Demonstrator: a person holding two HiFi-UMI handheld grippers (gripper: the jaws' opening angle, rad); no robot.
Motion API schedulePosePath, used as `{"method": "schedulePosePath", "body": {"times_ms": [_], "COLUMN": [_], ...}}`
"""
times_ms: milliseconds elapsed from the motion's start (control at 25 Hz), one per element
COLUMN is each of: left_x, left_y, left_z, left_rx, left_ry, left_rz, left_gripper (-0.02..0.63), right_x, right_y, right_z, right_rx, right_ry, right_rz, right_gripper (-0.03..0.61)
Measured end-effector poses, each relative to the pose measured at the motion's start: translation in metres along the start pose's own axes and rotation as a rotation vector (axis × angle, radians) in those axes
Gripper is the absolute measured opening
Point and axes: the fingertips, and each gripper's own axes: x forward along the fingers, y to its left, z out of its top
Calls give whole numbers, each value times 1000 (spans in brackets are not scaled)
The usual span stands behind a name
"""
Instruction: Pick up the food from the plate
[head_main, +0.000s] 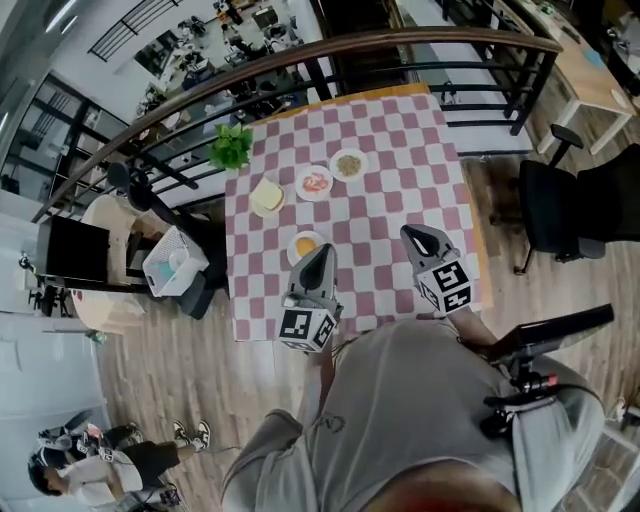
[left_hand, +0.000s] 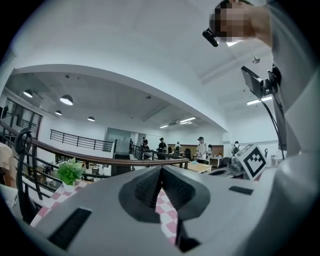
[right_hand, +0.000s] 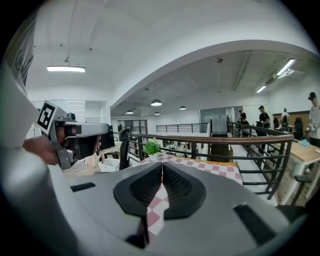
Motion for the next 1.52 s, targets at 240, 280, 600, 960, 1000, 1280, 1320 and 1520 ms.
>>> {"method": "schedulePosePath", "body": {"times_ms": [240, 280, 600, 960, 1000, 1280, 1320, 1520], "left_x": [-13, -13, -25, -27, -26, -24, -22, -11], "left_y": [22, 30, 75, 126, 133, 172, 174, 185], "left_z": [-8, -14, -41, -82, -90, -152, -161, -211], "left_rx": [25, 42, 33, -72, -104, -260, -259, -254], "left_ry": [-24, -1, 84, 188, 205, 317, 348, 488], "left_rz": [95, 135, 244, 313, 330, 421, 421, 420], "left_gripper": [41, 443, 568, 566, 563, 259, 272, 287], "right_x": [-3, -3, -2, -8, -9, -24, -27, -42], "right_y": [11, 13, 19, 23, 21, 12, 10, 4], "right_z": [-6, -6, -14, -27, -29, -40, -41, -47], "right_rx": [-10, -12, -21, -1, 3, 21, 24, 41], "right_ry": [9, 10, 41, 67, 70, 95, 99, 117], "right_rz": [-23, -24, -29, -59, -68, -128, -137, -181], "right_gripper": [14, 14, 14, 14, 14, 14, 14, 14]}}
